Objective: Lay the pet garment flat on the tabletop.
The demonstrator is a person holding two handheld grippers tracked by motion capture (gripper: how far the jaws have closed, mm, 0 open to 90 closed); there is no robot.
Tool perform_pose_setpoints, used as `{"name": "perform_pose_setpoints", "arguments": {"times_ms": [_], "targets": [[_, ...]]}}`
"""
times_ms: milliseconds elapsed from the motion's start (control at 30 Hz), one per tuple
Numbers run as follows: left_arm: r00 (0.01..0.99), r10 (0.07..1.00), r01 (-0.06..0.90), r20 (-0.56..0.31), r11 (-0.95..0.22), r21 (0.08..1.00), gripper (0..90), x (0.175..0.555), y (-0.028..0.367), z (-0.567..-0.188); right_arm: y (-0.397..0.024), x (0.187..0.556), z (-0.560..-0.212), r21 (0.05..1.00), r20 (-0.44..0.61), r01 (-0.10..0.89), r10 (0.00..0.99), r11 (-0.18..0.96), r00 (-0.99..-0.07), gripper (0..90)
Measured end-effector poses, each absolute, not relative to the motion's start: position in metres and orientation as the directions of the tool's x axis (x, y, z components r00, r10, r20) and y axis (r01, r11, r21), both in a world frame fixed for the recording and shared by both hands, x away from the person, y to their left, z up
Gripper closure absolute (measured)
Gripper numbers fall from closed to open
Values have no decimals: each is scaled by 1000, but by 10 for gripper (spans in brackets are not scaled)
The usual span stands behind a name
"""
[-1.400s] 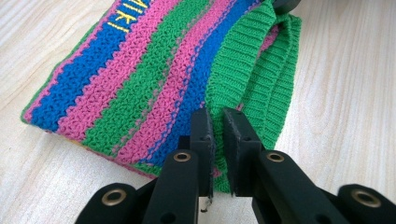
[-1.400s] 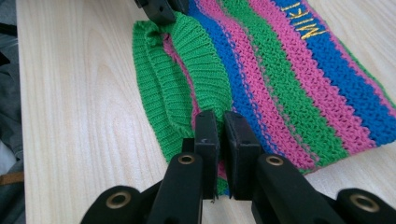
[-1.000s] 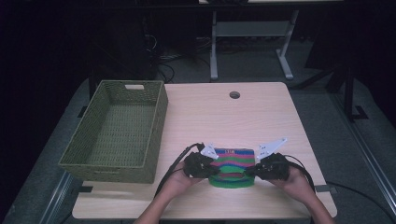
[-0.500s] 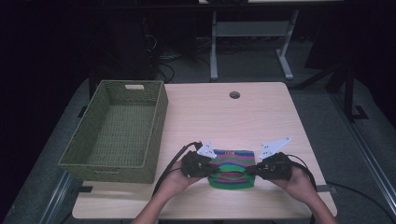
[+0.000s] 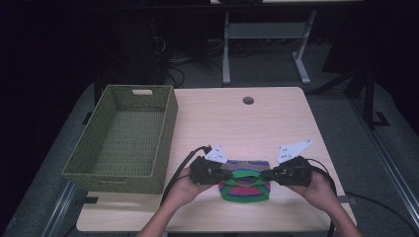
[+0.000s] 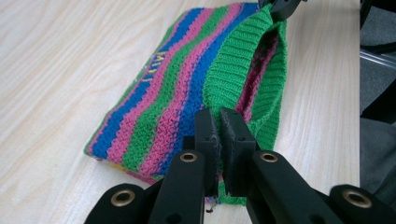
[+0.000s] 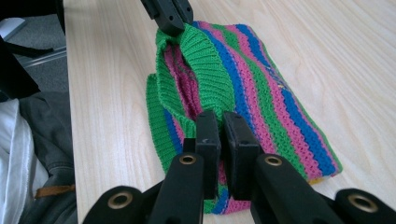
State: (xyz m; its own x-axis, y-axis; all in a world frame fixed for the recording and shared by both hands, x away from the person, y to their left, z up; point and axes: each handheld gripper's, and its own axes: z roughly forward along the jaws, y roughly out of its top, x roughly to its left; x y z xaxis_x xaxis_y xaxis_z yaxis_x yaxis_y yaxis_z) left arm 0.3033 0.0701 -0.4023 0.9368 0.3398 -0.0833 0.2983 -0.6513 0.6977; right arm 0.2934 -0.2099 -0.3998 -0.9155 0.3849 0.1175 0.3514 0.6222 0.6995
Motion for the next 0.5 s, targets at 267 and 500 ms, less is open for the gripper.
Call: {"name": "perform_pose_setpoints", "arguments": {"times_ms": [267, 500], "targets": [[937, 342, 293, -76, -645, 706, 862, 309, 70, -392, -210, 299, -395, 707, 123, 355, 388, 612, -913, 847], [936, 343, 289, -74, -634, 717, 864, 311, 70, -386, -212, 302, -386, 714, 130, 366, 401, 597, -907, 847]]}}
